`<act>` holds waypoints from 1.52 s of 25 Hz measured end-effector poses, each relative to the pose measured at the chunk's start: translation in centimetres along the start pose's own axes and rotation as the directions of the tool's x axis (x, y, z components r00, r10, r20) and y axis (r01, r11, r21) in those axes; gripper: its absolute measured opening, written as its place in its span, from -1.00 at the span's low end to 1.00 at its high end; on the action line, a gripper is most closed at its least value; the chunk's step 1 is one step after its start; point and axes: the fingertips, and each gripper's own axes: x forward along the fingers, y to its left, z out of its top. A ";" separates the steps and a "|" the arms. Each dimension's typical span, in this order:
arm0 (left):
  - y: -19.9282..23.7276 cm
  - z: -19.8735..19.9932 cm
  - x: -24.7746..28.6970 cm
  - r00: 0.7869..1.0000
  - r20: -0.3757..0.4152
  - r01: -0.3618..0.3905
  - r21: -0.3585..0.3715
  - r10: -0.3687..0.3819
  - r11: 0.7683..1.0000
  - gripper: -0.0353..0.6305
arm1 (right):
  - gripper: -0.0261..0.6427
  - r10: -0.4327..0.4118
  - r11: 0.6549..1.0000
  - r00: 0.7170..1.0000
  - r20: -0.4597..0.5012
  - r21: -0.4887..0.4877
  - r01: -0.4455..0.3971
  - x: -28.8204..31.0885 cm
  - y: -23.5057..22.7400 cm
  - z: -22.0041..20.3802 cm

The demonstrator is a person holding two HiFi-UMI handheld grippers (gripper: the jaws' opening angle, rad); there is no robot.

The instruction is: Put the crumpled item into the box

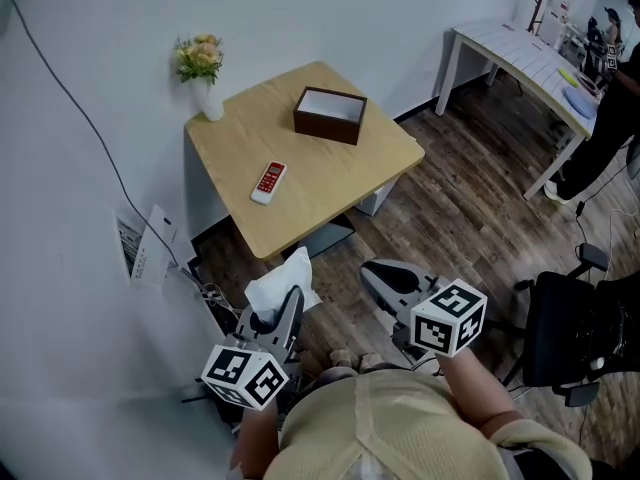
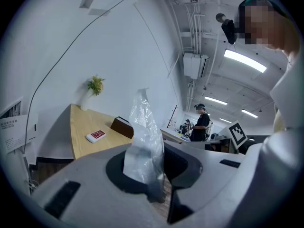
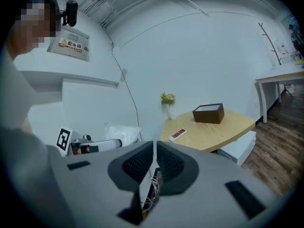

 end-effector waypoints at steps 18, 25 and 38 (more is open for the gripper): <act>2.4 -0.8 0.3 0.999 -0.049 0.022 -0.007 -0.022 1.000 -0.65 | -0.83 -0.029 0.999 0.999 -0.020 0.041 0.029 2.4 -0.4 -1.1; 3.5 -0.4 2.0 0.998 -0.059 0.011 -0.005 -0.011 1.000 -0.65 | -0.83 0.003 0.999 0.999 -0.033 0.042 -0.002 4.0 -1.2 -0.2; 5.4 1.2 9.2 0.998 -0.060 -0.012 -0.026 0.010 1.000 -0.65 | -0.83 0.057 0.998 0.996 -0.071 0.026 -0.055 7.4 -7.1 2.9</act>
